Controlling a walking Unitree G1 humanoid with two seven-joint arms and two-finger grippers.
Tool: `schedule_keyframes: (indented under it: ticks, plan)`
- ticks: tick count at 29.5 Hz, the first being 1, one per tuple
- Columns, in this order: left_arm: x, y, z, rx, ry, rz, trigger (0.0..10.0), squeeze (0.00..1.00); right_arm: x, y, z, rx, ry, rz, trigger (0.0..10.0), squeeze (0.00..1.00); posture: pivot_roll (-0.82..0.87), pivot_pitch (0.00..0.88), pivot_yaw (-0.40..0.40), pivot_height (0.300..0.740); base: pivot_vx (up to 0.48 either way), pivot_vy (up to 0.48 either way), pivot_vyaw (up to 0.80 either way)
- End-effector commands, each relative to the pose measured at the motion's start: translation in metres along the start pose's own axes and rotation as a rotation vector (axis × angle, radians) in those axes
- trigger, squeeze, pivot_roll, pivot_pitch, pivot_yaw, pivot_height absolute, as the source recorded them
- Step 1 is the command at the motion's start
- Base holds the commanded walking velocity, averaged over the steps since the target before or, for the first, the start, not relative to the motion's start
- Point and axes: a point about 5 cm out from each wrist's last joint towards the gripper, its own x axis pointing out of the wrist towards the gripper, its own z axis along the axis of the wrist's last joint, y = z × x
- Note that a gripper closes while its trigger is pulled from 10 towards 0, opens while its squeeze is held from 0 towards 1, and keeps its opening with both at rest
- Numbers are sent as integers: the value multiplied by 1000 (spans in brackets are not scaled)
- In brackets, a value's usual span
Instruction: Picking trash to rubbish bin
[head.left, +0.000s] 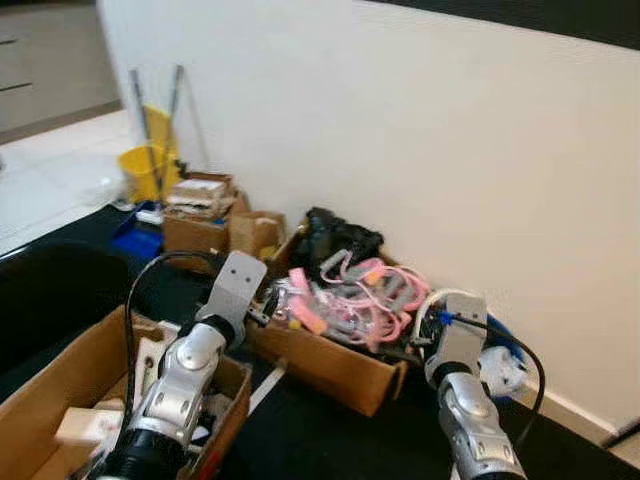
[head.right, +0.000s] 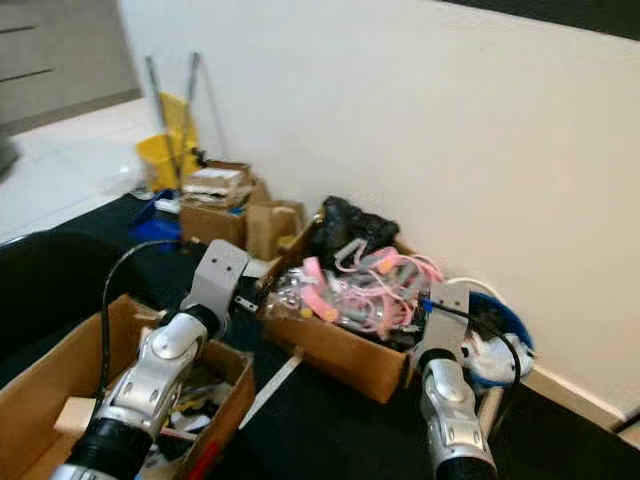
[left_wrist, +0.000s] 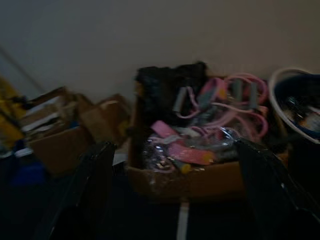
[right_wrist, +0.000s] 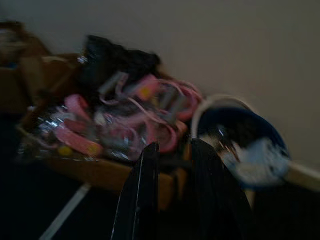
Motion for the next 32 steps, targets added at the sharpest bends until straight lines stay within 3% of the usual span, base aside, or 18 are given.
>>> schedule_keyframes:
  ticks: [1,32]
  plan:
    - [1,-2,-2,15,11,-15,10000,0,-1,-2,-2,9,17,-19,10000,0,-64,21,-11,740,0,0,-800]
    - [2,2,-4,-17,-7,73,10000,0,-4,3,0,-43,17,2,10000,0,-72,38,-18,740,0,0,-800]
